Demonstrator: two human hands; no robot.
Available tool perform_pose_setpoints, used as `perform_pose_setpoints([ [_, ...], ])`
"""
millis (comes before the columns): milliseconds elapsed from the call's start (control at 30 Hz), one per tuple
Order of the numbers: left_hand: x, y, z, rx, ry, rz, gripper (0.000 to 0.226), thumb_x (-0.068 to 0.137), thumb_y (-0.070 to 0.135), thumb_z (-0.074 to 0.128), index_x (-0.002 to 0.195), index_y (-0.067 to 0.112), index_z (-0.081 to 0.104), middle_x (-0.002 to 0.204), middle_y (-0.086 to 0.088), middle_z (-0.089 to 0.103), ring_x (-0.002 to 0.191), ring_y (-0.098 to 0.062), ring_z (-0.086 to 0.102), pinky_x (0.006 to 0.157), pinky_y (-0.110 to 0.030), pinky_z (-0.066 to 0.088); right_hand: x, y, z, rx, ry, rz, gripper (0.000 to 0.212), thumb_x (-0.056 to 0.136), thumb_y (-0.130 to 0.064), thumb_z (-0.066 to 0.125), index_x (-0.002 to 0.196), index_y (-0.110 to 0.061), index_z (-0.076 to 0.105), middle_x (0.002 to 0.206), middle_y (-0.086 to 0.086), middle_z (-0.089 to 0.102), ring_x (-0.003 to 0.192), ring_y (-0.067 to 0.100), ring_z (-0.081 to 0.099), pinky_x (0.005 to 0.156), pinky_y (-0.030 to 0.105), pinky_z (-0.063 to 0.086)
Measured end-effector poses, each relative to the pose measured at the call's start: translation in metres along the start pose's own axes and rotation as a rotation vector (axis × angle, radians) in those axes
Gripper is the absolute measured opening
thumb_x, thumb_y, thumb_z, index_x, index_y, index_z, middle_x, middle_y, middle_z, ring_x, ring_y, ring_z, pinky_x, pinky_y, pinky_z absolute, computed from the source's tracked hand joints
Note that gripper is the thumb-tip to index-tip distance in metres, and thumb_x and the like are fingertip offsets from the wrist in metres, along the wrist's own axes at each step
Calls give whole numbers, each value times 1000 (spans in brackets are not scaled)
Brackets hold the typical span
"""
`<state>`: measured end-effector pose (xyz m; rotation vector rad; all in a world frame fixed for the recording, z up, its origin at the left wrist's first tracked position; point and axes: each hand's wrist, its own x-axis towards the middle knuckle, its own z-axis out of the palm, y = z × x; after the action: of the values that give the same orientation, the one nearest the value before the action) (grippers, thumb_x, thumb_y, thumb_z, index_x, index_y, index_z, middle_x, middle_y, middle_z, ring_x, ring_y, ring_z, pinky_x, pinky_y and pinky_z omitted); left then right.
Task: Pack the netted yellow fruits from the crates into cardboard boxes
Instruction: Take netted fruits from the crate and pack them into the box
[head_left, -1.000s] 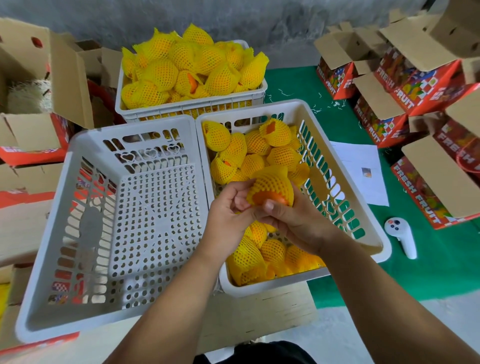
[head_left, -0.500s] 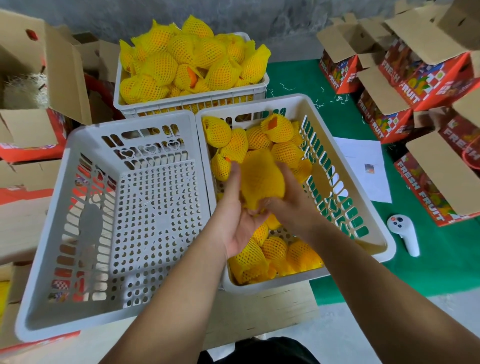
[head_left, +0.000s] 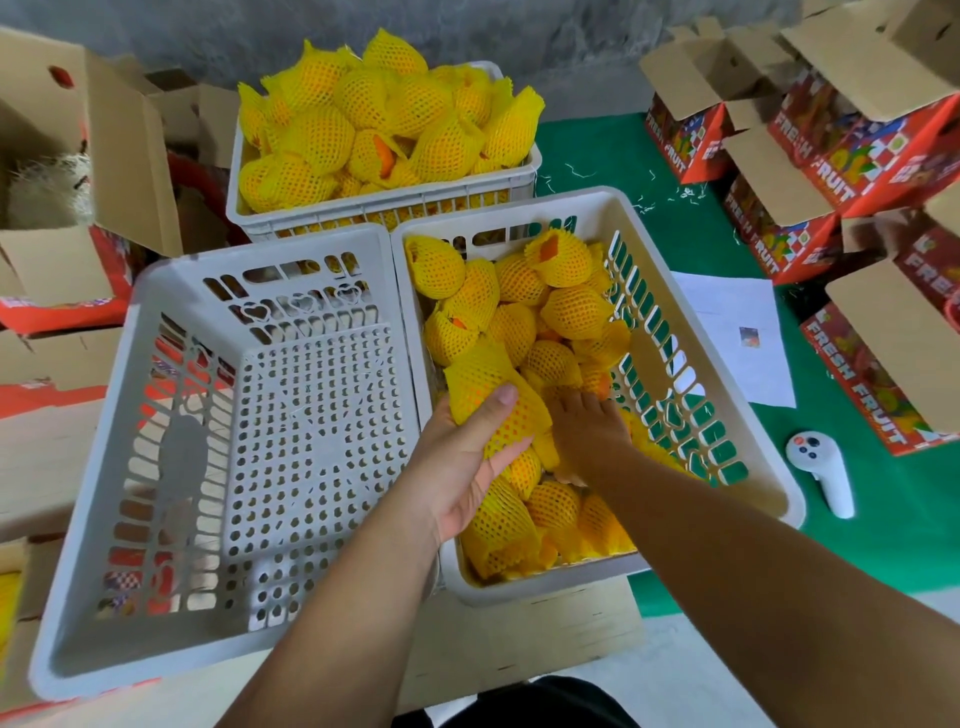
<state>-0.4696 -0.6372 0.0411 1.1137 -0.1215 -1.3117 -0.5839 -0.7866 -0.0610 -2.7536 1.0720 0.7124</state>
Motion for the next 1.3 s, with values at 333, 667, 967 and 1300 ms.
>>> perform_pose_setpoints([
  [333, 1, -15, 13, -81, -15, -91, 103, 51, 71, 92, 140, 35, 55, 147, -4, 60, 129, -22, 60, 123, -49, 32, -66, 17, -69, 1655, 282, -22, 63, 76, -55, 78, 131, -45, 50, 121, -4, 68, 95, 15, 74, 73, 28, 61],
  [667, -12, -16, 4, -311, -429, 3, 120, 61, 61, 91, 158, 19, 36, 159, -20, 41, 148, -41, 38, 122, -66, 23, -104, 3, -85, 1533, -29, -290, 28, 88, -79, 48, 112, -71, 61, 117, -41, 63, 117, -11, 59, 90, 16, 46],
  [967, -13, -2, 6, -367, -480, 37, 100, 62, 58, 92, 147, 22, 53, 158, -20, 43, 146, -44, 39, 123, -64, 21, -35, 36, -30, 454, -94, 232, 93, 92, -42, 72, 162, -31, 12, 151, 16, 46, 130, 39, 55, 105, 52, 51],
  [1300, -36, 33, -43, -318, -359, 26, 113, 60, 58, 93, 155, 21, 43, 156, -19, 47, 143, -42, 45, 121, -59, 31, -25, 36, -1, 252, -116, 168, 118, 76, -45, 86, 162, -26, 9, 159, 13, 37, 140, 37, 45, 108, 49, 46],
])
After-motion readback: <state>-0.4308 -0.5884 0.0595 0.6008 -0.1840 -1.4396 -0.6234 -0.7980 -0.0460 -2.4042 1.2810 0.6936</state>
